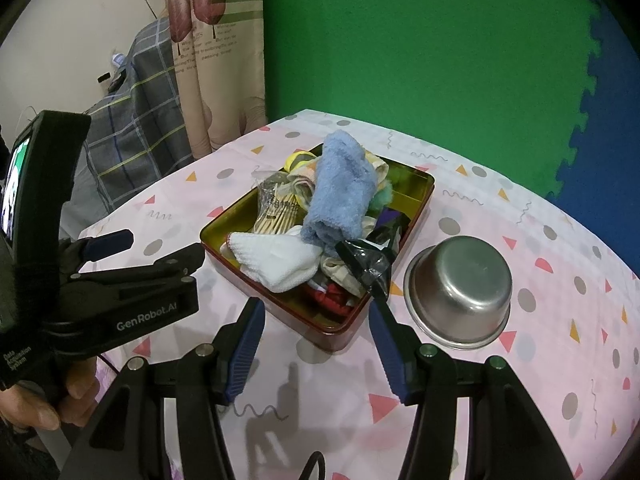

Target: Organize soft objects

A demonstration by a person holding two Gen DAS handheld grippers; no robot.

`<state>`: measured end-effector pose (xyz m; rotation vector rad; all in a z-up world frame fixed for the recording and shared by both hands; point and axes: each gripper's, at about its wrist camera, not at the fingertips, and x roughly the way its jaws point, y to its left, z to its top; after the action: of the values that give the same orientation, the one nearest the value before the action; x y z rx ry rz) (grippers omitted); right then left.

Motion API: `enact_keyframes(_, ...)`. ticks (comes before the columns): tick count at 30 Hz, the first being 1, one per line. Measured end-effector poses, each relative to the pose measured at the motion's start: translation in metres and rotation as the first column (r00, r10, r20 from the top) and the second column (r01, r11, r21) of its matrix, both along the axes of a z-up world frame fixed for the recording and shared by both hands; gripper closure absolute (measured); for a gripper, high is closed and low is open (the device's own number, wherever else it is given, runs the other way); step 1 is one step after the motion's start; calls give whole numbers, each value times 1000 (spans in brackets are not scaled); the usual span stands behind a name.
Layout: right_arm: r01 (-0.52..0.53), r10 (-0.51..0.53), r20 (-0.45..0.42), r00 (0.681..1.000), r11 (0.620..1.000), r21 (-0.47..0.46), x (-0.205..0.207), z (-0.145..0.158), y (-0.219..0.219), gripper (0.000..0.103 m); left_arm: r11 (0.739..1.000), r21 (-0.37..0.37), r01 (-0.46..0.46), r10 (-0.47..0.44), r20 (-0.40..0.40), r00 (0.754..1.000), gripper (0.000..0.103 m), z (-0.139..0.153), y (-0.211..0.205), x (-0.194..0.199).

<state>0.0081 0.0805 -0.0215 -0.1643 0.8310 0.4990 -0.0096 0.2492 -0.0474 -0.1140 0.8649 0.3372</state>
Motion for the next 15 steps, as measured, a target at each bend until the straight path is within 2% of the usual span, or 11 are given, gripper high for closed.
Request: enact_keyframes(15, -1, 1, -2, 1000, 1000, -2, -1, -1, 0, 47, 1000, 3, 14, -14, 3, 1000, 22, -2, -1, -1)
